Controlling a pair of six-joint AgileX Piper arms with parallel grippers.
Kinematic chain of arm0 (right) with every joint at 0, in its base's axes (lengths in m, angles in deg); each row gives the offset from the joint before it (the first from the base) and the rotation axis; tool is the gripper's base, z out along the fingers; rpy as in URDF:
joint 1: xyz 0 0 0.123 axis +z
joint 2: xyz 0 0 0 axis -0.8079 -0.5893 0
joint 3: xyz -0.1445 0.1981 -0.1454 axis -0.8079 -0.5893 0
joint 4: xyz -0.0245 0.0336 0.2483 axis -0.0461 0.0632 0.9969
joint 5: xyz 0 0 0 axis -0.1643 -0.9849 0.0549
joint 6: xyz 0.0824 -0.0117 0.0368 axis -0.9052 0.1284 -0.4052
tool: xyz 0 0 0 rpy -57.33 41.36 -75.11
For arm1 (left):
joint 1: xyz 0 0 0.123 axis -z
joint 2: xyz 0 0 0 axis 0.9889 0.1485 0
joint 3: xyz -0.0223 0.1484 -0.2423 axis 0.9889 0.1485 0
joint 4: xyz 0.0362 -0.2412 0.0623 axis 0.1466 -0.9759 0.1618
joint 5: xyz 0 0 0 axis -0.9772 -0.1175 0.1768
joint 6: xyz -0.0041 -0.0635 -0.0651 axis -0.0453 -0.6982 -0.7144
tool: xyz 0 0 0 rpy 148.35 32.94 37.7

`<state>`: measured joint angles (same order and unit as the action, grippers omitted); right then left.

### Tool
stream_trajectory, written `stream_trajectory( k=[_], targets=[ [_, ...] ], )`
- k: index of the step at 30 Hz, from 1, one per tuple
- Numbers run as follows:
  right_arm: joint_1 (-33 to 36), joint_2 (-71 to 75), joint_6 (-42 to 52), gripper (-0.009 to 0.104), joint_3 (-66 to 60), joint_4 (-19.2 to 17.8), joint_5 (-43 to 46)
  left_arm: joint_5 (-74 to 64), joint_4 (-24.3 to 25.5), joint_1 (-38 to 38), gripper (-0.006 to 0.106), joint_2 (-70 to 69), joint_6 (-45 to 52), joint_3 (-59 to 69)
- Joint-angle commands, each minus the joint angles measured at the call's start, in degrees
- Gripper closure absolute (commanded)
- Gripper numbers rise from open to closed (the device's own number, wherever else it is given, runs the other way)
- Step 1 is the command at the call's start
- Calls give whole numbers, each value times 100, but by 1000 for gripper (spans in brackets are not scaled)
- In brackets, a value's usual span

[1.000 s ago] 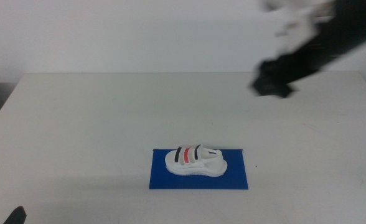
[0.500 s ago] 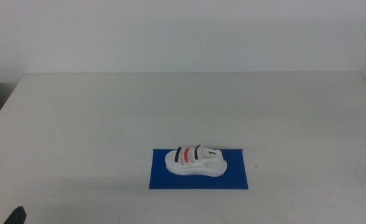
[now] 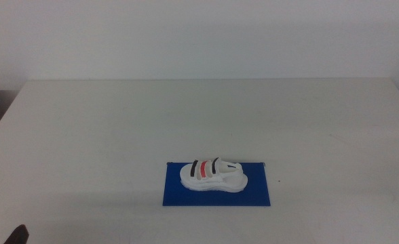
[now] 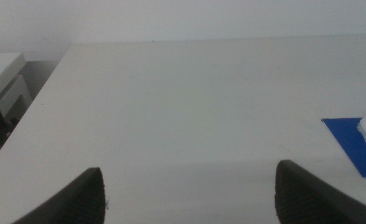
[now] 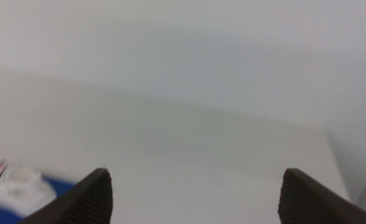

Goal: Use one arm to grab the shoe from the table and place it on the mat.

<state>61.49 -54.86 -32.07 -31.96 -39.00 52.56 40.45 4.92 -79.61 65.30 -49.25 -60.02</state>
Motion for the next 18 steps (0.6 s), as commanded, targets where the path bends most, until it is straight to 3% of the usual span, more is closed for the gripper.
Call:
stream_trajectory(
  k=[1, 12, 18],
  targets=[
    [-47, 336, -222, 5, -105, -320, 811, 459, -45, 27, 7, -76, -28, 40],
    [-47, 994, -862, 5, -898, -938, 1119, 459, -45, 27, 7, -76, -28, 40],
    [-47, 1201, -862, 5, -1508, -965, 1260, 459, -45, 27, 7, -76, -28, 40]
  ],
)
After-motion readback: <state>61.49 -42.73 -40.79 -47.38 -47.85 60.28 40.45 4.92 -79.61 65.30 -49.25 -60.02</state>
